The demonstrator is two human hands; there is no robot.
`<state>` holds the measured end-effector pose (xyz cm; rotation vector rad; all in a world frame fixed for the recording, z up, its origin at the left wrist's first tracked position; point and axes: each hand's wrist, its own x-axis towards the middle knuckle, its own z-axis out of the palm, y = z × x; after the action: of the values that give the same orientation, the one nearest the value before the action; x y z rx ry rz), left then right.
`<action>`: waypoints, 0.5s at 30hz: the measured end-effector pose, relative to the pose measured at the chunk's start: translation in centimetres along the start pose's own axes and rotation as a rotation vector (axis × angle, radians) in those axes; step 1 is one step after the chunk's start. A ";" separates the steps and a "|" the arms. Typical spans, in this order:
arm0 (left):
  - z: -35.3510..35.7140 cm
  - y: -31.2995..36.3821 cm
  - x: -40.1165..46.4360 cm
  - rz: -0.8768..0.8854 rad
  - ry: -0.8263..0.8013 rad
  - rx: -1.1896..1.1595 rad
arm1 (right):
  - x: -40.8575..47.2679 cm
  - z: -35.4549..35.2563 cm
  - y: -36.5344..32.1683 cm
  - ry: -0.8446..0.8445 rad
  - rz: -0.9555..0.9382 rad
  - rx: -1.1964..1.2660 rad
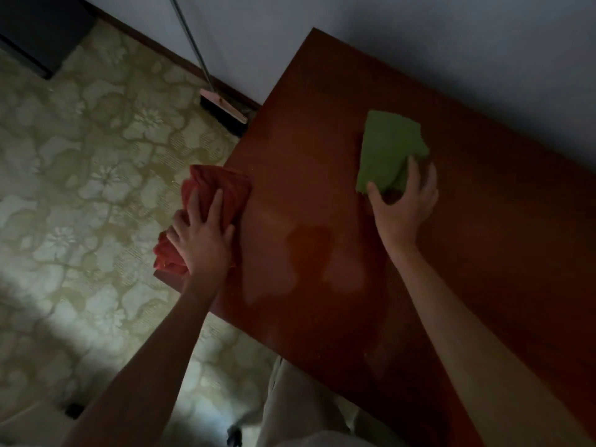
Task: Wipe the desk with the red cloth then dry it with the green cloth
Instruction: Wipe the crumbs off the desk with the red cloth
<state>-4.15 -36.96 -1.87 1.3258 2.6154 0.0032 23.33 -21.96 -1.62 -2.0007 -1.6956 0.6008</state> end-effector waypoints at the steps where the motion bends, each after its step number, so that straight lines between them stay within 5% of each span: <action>1: 0.3 1.1 -1.1 0.095 -0.005 0.030 | -1.3 -0.7 1.0 0.015 -0.015 -0.028; 4: 1.7 5.7 -6.1 0.417 -0.037 0.093 | -6.0 -2.2 4.9 0.022 -0.060 -0.109; 9: 4.1 13.3 -15.5 0.717 -0.207 0.031 | -12.9 -4.1 10.6 0.000 -0.065 -0.209; 15: 3.9 10.0 -15.9 0.681 -0.204 0.016 | -10.6 -5.0 10.4 0.018 -0.013 -0.021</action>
<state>13.62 -44.05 -1.76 2.0269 1.8944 -0.0454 32.95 -34.25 -3.30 -2.0021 -1.7102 0.5606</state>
